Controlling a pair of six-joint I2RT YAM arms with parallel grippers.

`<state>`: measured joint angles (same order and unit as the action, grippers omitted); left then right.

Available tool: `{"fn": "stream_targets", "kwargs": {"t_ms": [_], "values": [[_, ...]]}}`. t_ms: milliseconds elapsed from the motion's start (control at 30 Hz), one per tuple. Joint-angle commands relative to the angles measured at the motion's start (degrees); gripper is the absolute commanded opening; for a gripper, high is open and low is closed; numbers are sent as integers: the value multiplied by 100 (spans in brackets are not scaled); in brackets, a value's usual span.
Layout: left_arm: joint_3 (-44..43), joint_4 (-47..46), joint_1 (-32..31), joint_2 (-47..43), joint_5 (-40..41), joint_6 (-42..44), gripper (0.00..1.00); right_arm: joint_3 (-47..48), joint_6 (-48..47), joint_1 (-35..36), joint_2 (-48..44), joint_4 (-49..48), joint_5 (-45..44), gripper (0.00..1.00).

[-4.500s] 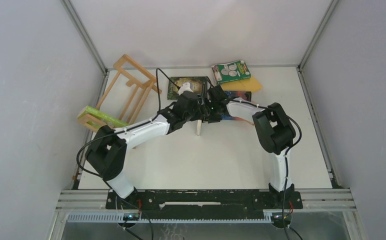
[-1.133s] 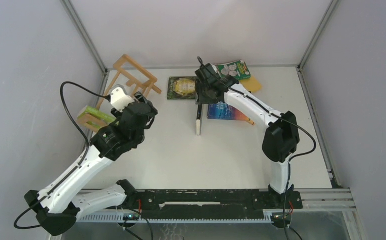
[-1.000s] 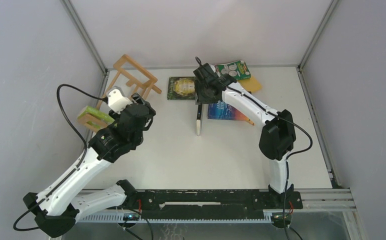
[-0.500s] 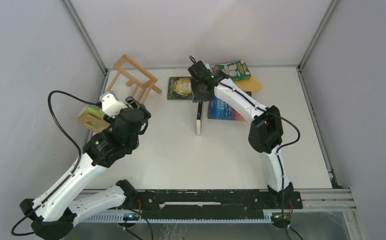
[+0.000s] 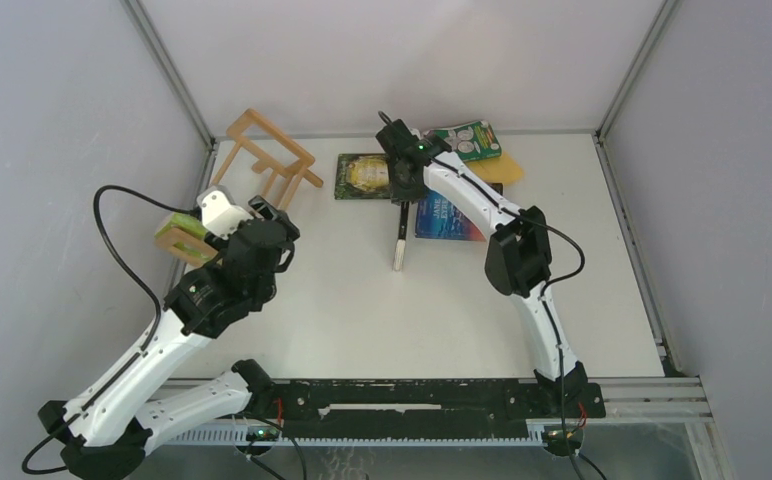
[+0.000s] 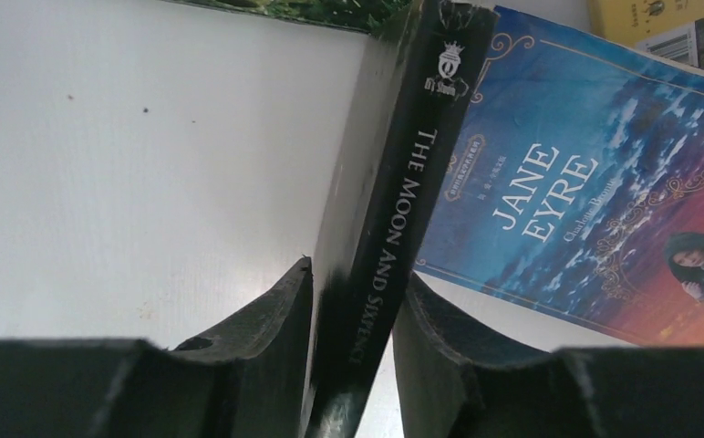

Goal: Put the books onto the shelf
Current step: Pick up the book from the center of the board, then place the book on the shelf.

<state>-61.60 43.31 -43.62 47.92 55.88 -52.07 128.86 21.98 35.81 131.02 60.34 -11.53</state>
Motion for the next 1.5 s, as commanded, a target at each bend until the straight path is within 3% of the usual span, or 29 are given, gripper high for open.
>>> {"fn": "stream_targets", "kwargs": {"t_ms": [0,333,600,900,1100,1467], "values": [[112,-53,-16,-59,193,-46,73,127,-125,-57,46,70,49,40],[14,173,-17,-141,225,-188,73,-361,-238,81,-573,-587,159,0],[-382,500,-18,-332,309,-263,73,361,-924,748,-892,-1412,272,0],[-1140,707,-19,-607,301,-193,73,715,-1623,1327,-1084,-3070,445,0],[-1438,322,-16,-829,113,85,73,763,-1928,1602,-990,-4203,802,0],[-1770,-492,-15,-1130,-120,857,73,1632,-2183,1959,-8,-5600,1461,0]]}}
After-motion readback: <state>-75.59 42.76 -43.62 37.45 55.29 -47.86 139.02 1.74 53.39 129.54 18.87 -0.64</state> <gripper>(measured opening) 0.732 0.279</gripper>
